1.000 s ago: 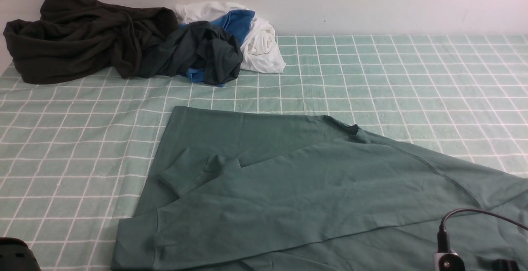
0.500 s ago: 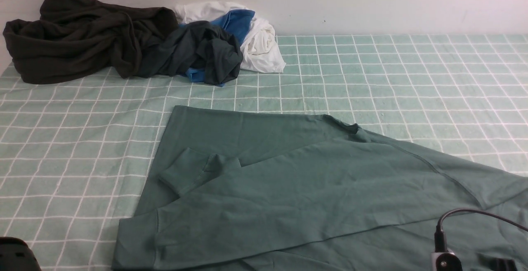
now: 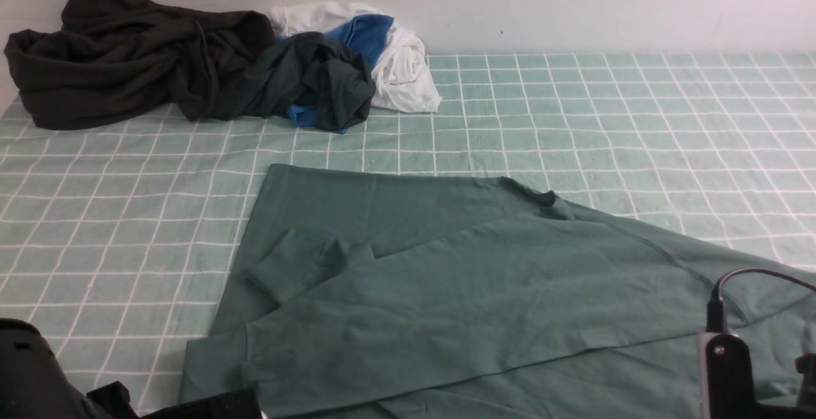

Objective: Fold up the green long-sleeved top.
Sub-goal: Use both arms simultaneously to clamp the lower edge of the clothing fabric, then use both arms to drag the lower edge of the fabric forward and fold it over the upper edge

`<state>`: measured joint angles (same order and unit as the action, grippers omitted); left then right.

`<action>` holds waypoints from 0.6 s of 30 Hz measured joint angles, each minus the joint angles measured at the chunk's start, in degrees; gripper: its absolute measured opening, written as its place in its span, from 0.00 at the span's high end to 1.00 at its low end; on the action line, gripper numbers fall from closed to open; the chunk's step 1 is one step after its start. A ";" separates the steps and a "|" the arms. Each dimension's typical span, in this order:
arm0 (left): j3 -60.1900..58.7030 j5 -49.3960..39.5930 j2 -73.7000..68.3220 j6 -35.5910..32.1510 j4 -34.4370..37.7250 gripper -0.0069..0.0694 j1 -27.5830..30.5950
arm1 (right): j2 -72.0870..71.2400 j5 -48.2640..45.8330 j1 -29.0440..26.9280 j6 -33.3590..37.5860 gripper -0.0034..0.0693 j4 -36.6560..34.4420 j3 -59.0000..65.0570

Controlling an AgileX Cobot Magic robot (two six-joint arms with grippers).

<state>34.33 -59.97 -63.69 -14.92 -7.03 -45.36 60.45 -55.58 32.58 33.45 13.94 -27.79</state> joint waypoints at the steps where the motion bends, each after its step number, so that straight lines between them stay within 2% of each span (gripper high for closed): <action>1: 0.02 0.00 0.00 0.00 -0.06 0.90 0.56 | 0.00 0.00 0.00 0.01 0.94 -0.52 0.00; 6: 0.07 0.00 0.00 -0.06 -0.87 0.90 5.50 | 0.00 -1.17 0.00 0.01 0.94 -1.69 -0.44; 12: 2.93 0.22 0.00 -0.23 -0.87 0.90 11.99 | 0.05 -3.10 -0.55 -1.73 0.94 2.01 -5.70; 18: 15.07 4.89 -3.40 -4.26 -1.44 0.90 18.77 | 2.43 2.90 -8.52 -1.98 0.94 4.53 -16.32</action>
<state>49.41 -55.08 -67.09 -19.18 -8.48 -26.59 62.87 -52.68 24.05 31.47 18.46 -44.11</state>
